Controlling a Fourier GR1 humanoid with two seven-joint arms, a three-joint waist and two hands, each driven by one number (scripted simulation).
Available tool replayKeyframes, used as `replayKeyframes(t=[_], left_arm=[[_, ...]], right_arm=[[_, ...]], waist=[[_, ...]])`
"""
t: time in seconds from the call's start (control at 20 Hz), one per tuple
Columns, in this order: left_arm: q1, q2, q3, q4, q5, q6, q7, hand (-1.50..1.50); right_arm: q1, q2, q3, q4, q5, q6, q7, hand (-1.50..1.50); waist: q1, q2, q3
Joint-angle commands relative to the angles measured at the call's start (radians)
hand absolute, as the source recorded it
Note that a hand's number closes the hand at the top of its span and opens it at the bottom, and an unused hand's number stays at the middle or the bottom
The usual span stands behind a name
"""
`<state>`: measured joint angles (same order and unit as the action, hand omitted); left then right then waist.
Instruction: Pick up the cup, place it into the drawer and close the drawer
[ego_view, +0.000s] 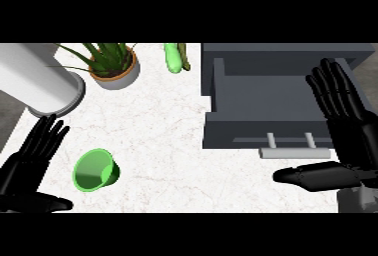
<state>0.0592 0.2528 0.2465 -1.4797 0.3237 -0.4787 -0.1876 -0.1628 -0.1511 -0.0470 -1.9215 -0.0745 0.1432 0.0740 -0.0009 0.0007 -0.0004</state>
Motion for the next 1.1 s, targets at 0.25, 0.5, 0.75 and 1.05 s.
replayKeyframes(t=[0.25,0.5,0.75,1.05], left_arm=[[-0.075,0.037,0.034,0.394,-0.184,-0.034,-0.293,-1.5],[-0.126,-0.003,-0.003,0.55,-0.273,0.034,-0.397,-1.5],[-0.296,0.061,0.029,0.9,-0.33,0.028,-0.575,-1.5],[-0.357,0.037,0.007,1.123,-0.402,0.089,-0.799,-1.5]], right_arm=[[-0.061,-0.051,-0.09,0.047,-0.064,0.045,0.014,-1.5],[-0.053,0.003,-0.009,-0.023,0.013,-0.011,0.06,-1.5],[-0.056,-0.022,-0.061,0.053,-0.009,0.026,-0.016,-1.5],[-0.166,-0.052,-0.081,0.094,-0.041,0.029,0.061,-1.5]], waist=[[-0.002,0.0,0.0],[-0.001,-0.001,0.0],[-0.006,0.001,0.0],[-0.012,0.005,-0.002]])
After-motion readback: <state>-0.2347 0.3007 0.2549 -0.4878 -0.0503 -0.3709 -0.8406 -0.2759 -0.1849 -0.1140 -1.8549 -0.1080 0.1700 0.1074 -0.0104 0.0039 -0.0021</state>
